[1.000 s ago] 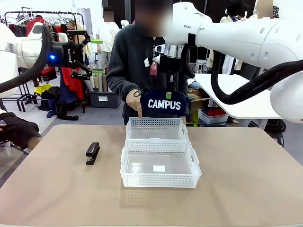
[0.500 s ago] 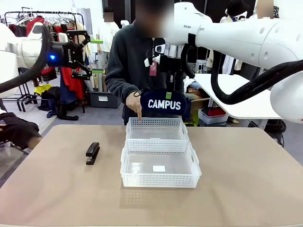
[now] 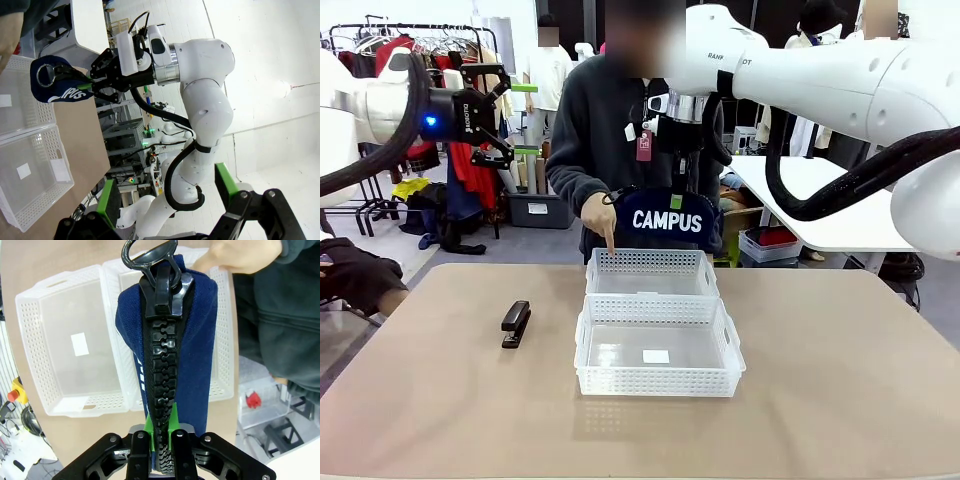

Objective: Distribute items into two baskets.
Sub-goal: Place the picked Pencil pouch into the Organizing basket as instructed by the person.

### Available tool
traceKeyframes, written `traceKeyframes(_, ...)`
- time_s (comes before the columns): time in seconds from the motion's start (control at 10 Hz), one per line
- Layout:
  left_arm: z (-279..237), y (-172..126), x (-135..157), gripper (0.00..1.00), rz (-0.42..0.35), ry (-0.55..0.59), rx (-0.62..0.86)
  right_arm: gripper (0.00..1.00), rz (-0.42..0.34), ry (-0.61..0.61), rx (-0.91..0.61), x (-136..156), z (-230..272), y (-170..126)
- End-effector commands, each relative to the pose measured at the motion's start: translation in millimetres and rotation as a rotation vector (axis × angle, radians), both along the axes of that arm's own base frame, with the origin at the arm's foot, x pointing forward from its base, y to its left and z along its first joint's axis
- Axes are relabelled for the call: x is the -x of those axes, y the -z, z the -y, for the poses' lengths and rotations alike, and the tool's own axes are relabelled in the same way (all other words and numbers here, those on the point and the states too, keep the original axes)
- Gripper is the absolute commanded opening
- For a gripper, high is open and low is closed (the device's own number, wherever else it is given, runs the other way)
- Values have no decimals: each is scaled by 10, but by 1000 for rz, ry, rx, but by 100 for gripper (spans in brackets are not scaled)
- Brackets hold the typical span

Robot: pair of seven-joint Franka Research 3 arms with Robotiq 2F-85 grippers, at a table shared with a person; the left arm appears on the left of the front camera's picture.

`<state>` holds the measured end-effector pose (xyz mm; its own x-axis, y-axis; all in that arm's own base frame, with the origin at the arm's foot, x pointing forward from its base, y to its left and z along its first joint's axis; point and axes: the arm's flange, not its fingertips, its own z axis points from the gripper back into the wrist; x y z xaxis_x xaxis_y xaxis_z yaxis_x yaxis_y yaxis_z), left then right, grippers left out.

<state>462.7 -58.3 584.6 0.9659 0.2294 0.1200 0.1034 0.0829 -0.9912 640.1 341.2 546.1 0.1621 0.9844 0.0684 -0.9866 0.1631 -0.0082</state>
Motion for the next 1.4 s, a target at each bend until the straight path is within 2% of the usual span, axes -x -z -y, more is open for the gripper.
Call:
traceKeyframes(0.0,-5,-21,4,100,-2,2,5,0,4,-19,-2,5,-66,107)
traceKeyframes(0.3,-5,-21,4,100,-2,2,5,0,-35,-51,-21,-78,-156,395)
traceKeyframes(1.0,-5,-21,4,100,-2,2,5,0,-101,-80,88,-166,-353,1229)
traceKeyframes(1.3,-5,-21,4,100,-2,2,5,0,-74,-63,116,-210,-344,1403)
